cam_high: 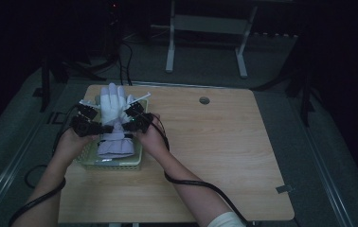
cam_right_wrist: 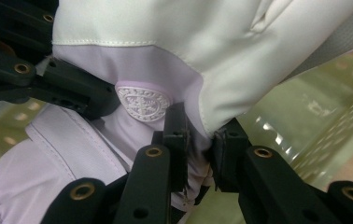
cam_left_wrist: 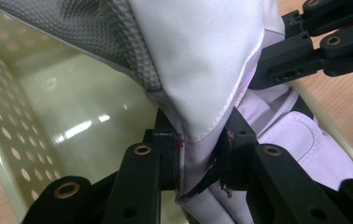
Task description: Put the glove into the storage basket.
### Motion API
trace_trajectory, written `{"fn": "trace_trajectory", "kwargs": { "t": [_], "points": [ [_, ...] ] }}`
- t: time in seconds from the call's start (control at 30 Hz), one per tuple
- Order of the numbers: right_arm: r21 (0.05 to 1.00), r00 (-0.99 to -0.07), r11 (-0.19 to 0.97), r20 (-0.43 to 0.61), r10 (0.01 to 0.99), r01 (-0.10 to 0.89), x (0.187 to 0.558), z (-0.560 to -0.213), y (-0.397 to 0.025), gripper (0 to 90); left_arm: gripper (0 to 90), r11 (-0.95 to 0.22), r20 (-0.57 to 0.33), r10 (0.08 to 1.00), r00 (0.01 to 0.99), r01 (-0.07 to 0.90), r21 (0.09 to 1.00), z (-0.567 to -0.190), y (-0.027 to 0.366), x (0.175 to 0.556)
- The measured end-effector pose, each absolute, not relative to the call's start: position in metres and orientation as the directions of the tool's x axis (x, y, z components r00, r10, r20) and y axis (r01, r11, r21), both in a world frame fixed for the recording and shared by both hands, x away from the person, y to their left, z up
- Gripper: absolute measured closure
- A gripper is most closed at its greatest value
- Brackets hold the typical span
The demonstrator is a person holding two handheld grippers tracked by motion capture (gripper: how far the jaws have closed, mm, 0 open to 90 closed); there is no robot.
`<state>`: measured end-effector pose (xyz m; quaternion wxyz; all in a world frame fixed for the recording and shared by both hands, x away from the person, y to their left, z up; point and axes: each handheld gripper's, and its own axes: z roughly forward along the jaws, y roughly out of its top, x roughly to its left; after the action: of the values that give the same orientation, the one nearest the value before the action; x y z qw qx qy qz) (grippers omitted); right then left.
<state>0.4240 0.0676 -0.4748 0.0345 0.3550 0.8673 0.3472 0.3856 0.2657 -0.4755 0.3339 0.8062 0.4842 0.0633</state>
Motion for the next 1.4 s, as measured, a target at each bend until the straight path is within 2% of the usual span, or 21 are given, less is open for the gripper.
{"fn": "trace_trajectory", "kwargs": {
  "t": [0.3,0.67,0.8,0.9,0.97,1.03,1.1,1.27,1.33,1.4],
  "points": [
    [0.576,-0.737,0.546,0.154,0.658,0.608,0.42,-0.493,0.078,78.1,72.1,-0.298,-0.233,0.835,0.499,0.765,0.57,-0.497,0.266,0.383],
    [0.512,-0.682,0.539,0.134,0.719,0.669,0.414,-0.501,0.078,77.3,70.3,-0.318,-0.241,0.828,0.505,0.779,0.54,-0.511,0.259,0.386],
    [0.497,-0.668,0.531,0.142,0.731,0.687,0.416,-0.506,0.077,70.5,62.3,-0.301,-0.25,0.844,0.474,0.805,0.511,-0.516,0.258,0.389],
    [0.494,-0.665,0.531,0.137,0.734,0.688,0.416,-0.505,0.079,59.4,53.7,-0.351,-0.18,0.862,0.474,0.813,0.464,-0.518,0.25,0.393],
    [0.505,-0.668,0.527,0.145,0.73,0.684,0.415,-0.504,0.079,55.9,48.4,-0.373,-0.135,0.87,0.473,0.813,0.447,-0.518,0.244,0.395],
    [0.514,-0.678,0.532,0.142,0.721,0.673,0.415,-0.502,0.078,50.8,45.6,-0.385,-0.109,0.873,0.476,0.808,0.447,-0.517,0.241,0.396],
    [0.517,-0.686,0.54,0.132,0.716,0.664,0.414,-0.501,0.077,50.4,43.8,-0.379,-0.099,0.877,0.47,0.804,0.458,-0.516,0.241,0.395],
    [0.571,-0.703,0.513,0.168,0.691,0.64,0.414,-0.49,0.066,40.7,39.0,-0.344,-0.121,0.886,0.447,0.81,0.474,-0.515,0.244,0.395],
    [0.597,-0.72,0.51,0.173,0.672,0.62,0.413,-0.485,0.063,39.0,29.1,-0.329,-0.132,0.887,0.443,0.805,0.495,-0.511,0.246,0.394],
    [0.617,-0.742,0.519,0.163,0.65,0.591,0.411,-0.482,0.06,33.1,19.3,-0.317,-0.166,0.873,0.458,0.793,0.521,-0.506,0.25,0.391]
  ]
}}
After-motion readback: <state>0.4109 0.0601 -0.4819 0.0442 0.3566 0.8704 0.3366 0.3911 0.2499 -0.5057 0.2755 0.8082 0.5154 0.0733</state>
